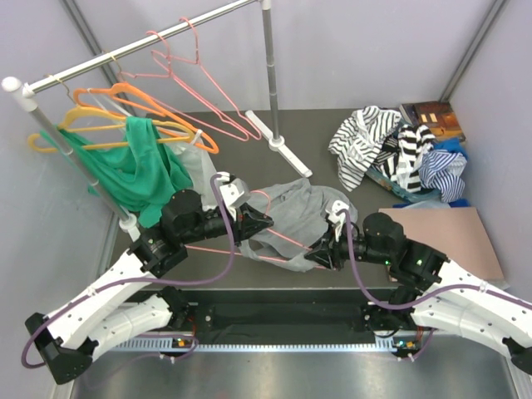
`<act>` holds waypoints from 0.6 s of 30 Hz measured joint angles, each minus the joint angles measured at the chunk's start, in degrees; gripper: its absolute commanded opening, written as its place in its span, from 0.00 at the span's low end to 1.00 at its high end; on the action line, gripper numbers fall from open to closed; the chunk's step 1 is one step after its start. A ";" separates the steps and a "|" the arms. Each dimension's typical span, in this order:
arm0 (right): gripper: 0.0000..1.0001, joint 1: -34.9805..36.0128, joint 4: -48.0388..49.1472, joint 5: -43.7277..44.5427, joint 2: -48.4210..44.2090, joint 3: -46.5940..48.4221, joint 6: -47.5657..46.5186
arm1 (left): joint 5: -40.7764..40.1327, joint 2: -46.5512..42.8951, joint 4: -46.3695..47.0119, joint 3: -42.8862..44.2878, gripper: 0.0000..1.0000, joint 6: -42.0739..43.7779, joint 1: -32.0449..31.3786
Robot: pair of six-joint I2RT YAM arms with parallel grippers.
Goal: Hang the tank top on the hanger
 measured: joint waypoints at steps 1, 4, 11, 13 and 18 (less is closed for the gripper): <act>0.13 0.00 0.02 0.04 0.00 0.00 0.04 | 0.04 -0.07 0.00 0.00 0.00 -0.02 0.00; 0.00 0.02 0.17 -0.50 0.00 0.00 0.04 | 0.04 -0.22 0.00 0.00 0.00 0.04 -0.02; 0.00 0.63 0.81 -1.05 0.07 0.02 -0.15 | -0.76 -0.22 -0.04 0.00 0.25 -0.02 0.22; 0.00 0.63 0.85 -0.57 -0.09 0.02 -0.15 | -1.70 -0.22 -0.02 0.00 0.49 0.00 0.20; 0.00 0.63 -0.22 2.86 -0.81 0.15 0.02 | -4.37 -0.22 0.02 0.02 0.98 -0.52 0.26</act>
